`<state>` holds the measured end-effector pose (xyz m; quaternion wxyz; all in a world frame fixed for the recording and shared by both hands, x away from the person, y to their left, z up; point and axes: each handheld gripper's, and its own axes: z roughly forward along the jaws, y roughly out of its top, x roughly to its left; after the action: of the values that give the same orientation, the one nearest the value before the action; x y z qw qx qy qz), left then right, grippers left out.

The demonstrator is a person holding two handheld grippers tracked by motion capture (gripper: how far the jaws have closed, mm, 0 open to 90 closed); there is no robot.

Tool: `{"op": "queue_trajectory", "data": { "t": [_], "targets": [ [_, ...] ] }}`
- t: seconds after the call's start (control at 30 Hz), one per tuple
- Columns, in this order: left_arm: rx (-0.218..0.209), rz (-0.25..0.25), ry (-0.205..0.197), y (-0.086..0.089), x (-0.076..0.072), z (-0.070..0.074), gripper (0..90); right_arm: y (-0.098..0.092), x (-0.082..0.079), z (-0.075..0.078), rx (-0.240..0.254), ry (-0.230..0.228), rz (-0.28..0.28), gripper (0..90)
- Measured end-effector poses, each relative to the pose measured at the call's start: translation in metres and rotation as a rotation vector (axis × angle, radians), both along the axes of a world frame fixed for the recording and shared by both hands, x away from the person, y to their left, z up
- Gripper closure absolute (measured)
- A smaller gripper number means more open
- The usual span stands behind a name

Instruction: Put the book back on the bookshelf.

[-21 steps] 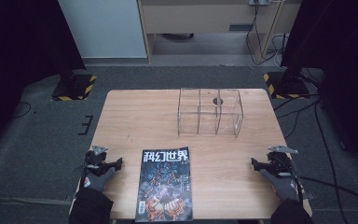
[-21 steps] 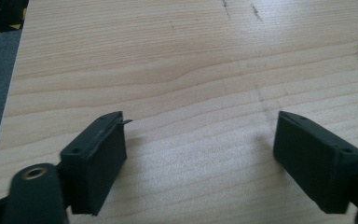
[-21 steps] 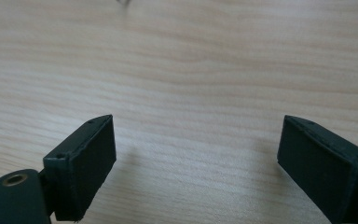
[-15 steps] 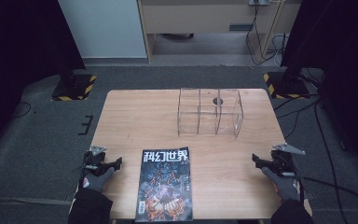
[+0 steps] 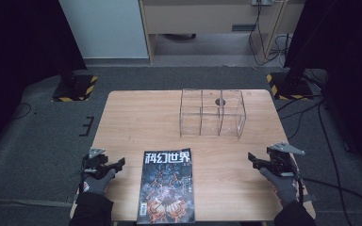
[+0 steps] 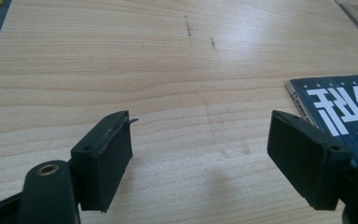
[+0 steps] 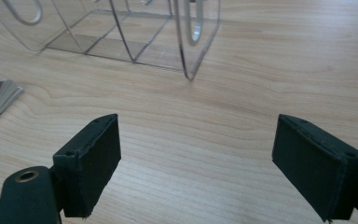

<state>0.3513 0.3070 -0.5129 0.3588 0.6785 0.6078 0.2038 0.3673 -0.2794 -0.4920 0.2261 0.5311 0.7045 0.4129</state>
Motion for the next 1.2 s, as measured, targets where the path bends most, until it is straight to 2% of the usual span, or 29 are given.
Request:
{"op": "queue_trajectory", "data": {
  "t": [0.13,0.37,0.5,0.6,0.73,0.93,1.2],
  "targets": [
    [-0.006,-0.003,-0.013,-0.004,-0.001,0.003,20.5,0.007,0.0,0.005,0.004,-0.018,0.014,15.3],
    [-0.007,-0.015,-0.016,-0.01,-0.004,0.005,18.6,0.021,-0.003,0.017,0.037,-0.04,0.04,15.3],
    [-0.015,-0.031,-0.046,-0.015,-0.007,0.009,18.4,0.03,-0.002,0.023,0.045,-0.052,0.053,15.4],
    [-0.018,-0.034,-0.05,-0.016,-0.007,0.01,18.5,0.034,0.0,0.025,0.05,-0.055,0.069,15.5],
    [-0.023,-0.052,-0.059,-0.02,-0.008,0.012,18.4,0.049,-0.002,0.029,0.051,-0.067,0.102,15.3],
    [-0.037,-0.059,-0.075,-0.024,-0.012,0.015,18.1,0.062,-0.001,0.032,0.058,-0.072,0.121,15.3],
    [-0.044,-0.083,-0.097,-0.03,-0.016,0.018,17.5,0.095,0.0,0.04,0.065,-0.085,0.177,15.6]
  ]
}}
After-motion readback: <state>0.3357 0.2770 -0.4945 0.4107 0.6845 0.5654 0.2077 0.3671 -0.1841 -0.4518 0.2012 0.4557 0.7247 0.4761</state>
